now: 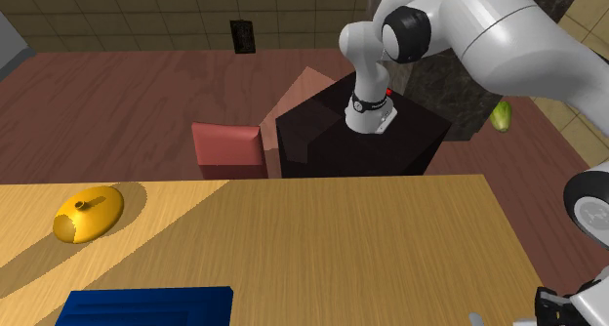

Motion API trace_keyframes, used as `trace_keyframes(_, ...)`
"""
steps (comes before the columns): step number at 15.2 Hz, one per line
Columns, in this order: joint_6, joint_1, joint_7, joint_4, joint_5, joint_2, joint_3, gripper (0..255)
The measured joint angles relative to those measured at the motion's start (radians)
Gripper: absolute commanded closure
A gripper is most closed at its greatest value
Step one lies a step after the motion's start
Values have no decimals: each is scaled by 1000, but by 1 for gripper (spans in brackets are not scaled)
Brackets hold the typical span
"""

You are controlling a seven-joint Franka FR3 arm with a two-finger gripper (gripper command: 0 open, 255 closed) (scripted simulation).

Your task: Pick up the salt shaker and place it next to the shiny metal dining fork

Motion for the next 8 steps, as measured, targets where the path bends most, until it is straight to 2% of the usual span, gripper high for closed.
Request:
trace_keyframes(5, 5, -1, 0, -4, 0, 0, 0, 255)
trace_keyframes(6, 5, -1, 0, -4, 0, 0, 0, 0)
trace_keyframes(8, 5, -1, 0, -4, 0, 0, 0, 0)
